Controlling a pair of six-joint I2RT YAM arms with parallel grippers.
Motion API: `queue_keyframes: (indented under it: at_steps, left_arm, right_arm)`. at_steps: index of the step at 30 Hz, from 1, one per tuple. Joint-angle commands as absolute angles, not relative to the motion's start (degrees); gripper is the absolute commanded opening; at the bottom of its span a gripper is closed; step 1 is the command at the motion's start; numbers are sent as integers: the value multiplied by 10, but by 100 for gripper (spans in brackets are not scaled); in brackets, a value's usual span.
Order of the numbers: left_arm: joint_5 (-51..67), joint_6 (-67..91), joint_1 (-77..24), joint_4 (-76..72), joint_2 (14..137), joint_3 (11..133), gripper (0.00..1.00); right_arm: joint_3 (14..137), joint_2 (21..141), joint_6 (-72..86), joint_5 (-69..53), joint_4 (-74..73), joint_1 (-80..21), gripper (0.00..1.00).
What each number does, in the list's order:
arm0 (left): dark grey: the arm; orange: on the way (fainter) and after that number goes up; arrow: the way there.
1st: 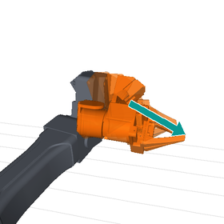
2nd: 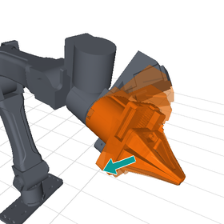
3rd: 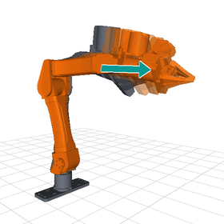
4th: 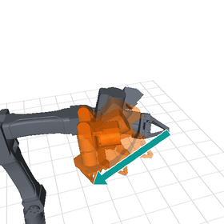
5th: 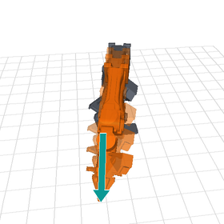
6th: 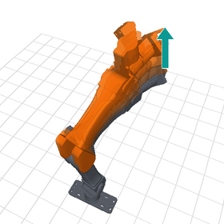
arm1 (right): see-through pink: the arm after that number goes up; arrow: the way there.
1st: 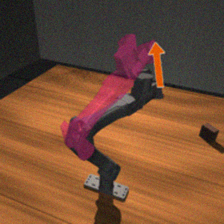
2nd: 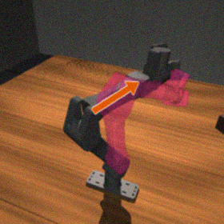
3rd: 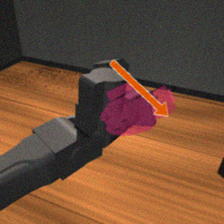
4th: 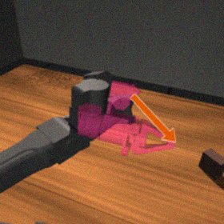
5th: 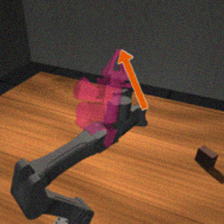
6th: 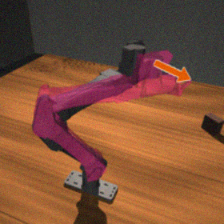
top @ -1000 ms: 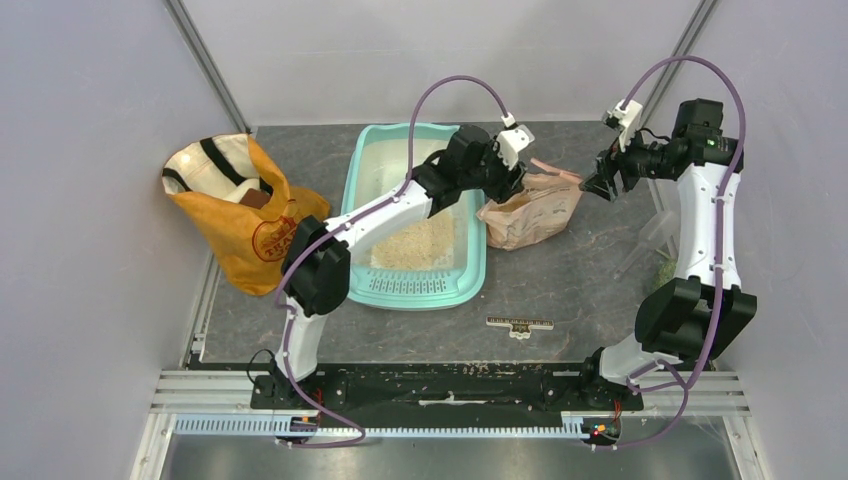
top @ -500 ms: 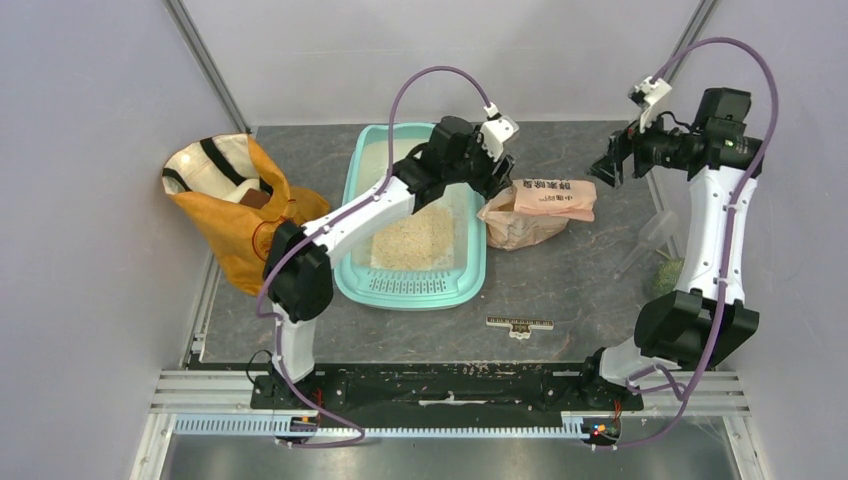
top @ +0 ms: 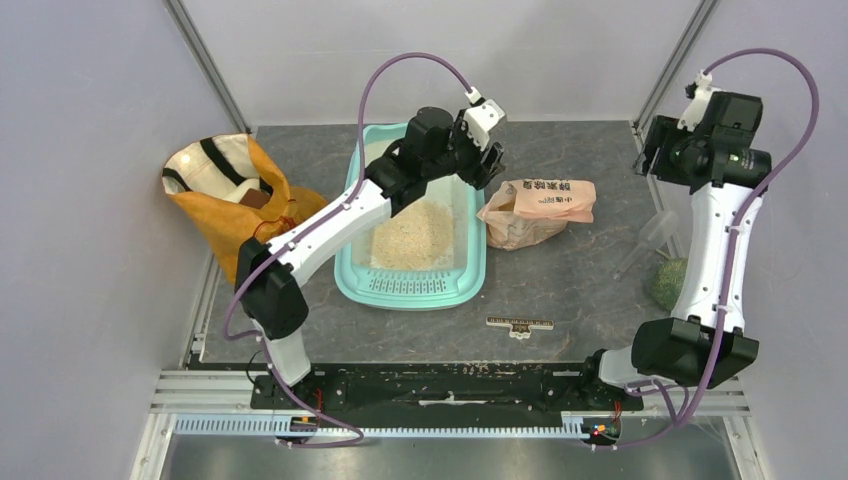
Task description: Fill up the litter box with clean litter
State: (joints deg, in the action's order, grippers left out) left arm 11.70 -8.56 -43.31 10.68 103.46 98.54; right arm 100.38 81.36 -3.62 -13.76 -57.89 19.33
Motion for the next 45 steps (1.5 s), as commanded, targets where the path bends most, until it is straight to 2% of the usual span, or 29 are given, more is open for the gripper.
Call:
queue_keyframes:
  at_steps: [1,6,11,22,35,41,45]
  left_arm:
    - [107,-72,-433,105,987,1005,70]
    - [110,-57,-433,116,973,1013,70]
    - [108,-49,-433,117,964,1006,71]
    - [109,-43,-433,120,947,999,72]
    - [102,-44,-433,120,927,987,72]
    - [95,-43,-433,123,923,985,72]
    - [90,-39,-434,130,919,983,72]
  right_arm:
    - [938,826,122,128,-582,178,69]
    - [861,881,171,268,-558,158,67]
    - [811,928,212,313,-533,158,70]
    - [791,1049,253,315,-494,157,66]
    - [796,1131,264,300,-481,149,65]
    - [811,1159,271,283,-490,147,55]
    - [820,1145,275,252,-495,146,35]
